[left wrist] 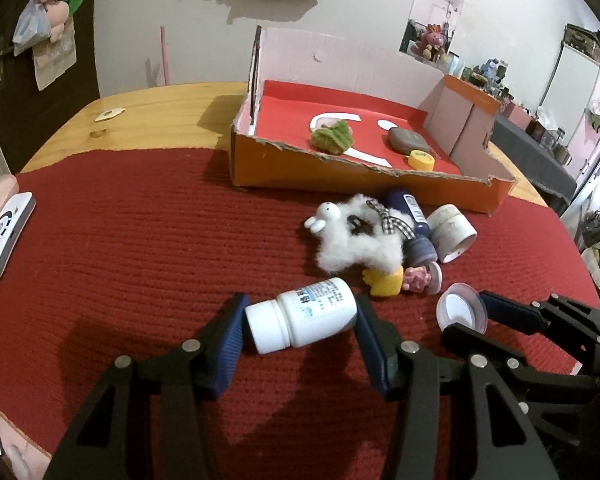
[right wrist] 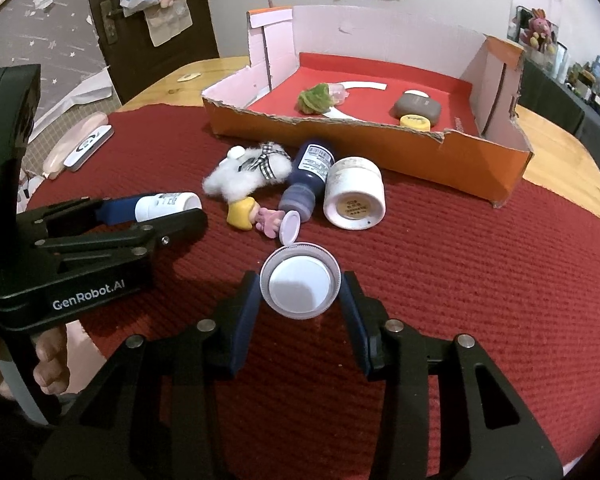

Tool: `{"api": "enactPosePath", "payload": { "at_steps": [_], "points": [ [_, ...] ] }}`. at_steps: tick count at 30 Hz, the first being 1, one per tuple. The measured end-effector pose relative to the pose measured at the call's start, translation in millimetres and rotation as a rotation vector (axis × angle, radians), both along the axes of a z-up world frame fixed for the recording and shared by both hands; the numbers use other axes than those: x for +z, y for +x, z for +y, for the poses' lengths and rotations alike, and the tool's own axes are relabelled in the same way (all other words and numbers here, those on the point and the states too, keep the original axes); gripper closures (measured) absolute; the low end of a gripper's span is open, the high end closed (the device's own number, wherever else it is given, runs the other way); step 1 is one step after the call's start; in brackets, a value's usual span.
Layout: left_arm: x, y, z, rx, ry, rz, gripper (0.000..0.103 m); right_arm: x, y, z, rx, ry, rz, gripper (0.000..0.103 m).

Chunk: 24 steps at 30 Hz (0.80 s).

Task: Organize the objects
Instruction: 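Lift the pill bottle and clear container and carry them toward the box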

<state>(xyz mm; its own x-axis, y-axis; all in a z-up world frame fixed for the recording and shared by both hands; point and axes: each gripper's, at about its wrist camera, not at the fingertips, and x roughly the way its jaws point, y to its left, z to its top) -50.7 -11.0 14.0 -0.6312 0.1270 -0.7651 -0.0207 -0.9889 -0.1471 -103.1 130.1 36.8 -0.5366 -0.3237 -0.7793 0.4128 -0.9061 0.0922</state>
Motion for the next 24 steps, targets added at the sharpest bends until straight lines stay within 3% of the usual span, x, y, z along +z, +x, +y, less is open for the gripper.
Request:
{"api": "enactPosePath", "payload": {
  "at_steps": [4, 14, 20, 24],
  "points": [
    [2, -1, -5, 0.005, 0.033, -0.005, 0.048, 5, 1, 3, -0.007, -0.021, 0.004, 0.064],
    [20, 1, -1, -0.017, 0.005, 0.055, 0.048, 36, 0, 11, -0.027, -0.053, 0.074, 0.064],
    [13, -2, -2, -0.023, 0.008, 0.028, 0.048, 23, -3, 13, -0.038, -0.057, 0.03, 0.064],
    [23, -3, 0, -0.034, -0.003, 0.062, 0.048, 30, -3, 15, -0.039, -0.068, 0.045, 0.064]
  ]
}}
